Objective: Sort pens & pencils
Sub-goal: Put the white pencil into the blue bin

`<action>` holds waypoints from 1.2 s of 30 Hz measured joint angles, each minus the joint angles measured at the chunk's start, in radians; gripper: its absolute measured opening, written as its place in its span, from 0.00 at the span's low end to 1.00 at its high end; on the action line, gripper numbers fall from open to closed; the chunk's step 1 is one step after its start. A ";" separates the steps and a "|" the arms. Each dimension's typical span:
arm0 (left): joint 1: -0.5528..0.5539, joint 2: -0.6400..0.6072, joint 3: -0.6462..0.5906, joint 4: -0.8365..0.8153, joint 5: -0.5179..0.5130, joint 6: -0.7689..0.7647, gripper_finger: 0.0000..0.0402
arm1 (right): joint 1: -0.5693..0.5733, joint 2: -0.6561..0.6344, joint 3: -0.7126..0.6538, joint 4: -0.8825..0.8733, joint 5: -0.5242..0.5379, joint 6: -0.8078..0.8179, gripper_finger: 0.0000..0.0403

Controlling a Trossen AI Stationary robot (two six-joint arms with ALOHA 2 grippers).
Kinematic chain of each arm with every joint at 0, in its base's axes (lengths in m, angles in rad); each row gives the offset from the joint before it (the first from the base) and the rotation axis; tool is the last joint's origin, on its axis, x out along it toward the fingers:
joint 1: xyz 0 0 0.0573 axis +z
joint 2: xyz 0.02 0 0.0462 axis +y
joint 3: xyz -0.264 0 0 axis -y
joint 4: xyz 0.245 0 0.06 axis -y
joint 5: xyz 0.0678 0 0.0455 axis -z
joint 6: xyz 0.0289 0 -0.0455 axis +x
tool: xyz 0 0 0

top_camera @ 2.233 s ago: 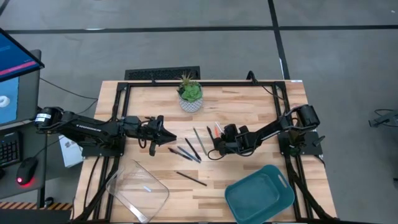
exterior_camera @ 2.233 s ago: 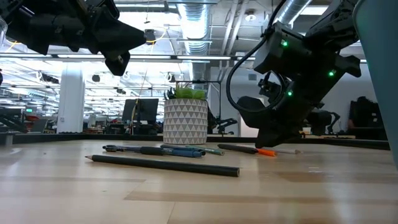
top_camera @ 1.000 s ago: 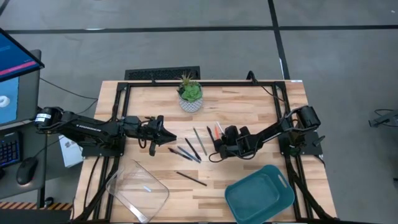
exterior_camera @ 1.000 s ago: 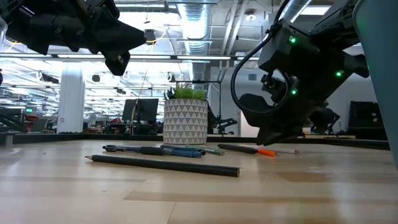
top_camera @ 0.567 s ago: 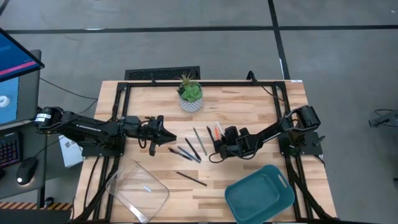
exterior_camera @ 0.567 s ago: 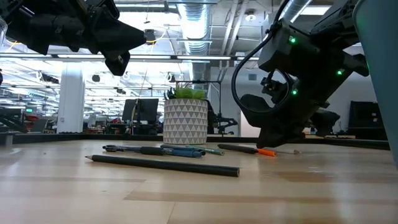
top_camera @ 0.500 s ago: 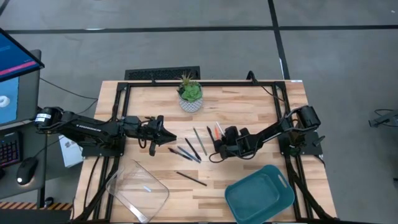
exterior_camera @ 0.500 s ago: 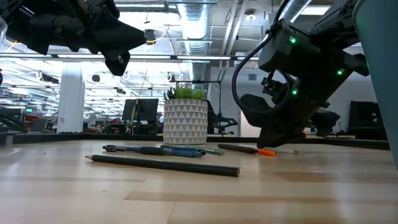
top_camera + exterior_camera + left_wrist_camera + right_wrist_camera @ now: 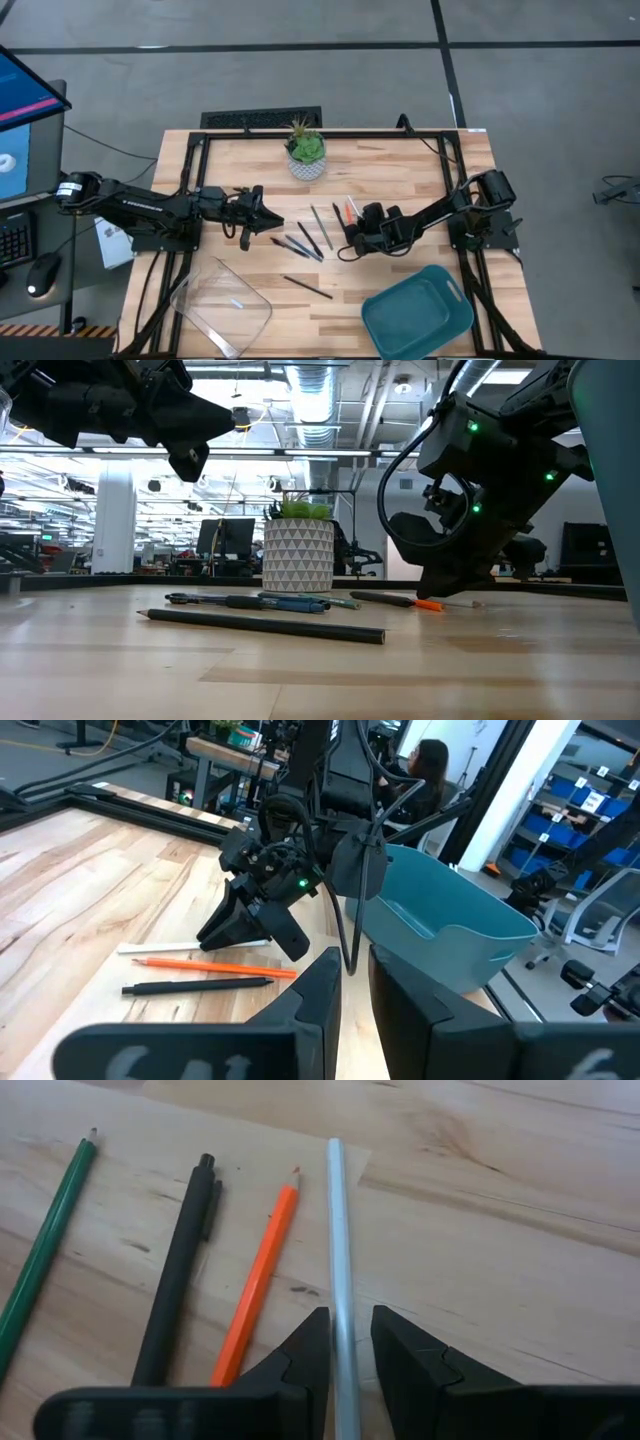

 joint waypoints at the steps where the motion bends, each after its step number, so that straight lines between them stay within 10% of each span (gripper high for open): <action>1: 0.000 0.000 0.000 0.000 0.000 0.000 0.11 | 0.000 0.000 0.000 0.000 0.000 0.000 0.25; 36: 0.000 0.000 -0.001 -0.006 0.008 0.000 0.11 | 0.038 0.079 0.015 0.043 0.103 0.018 0.20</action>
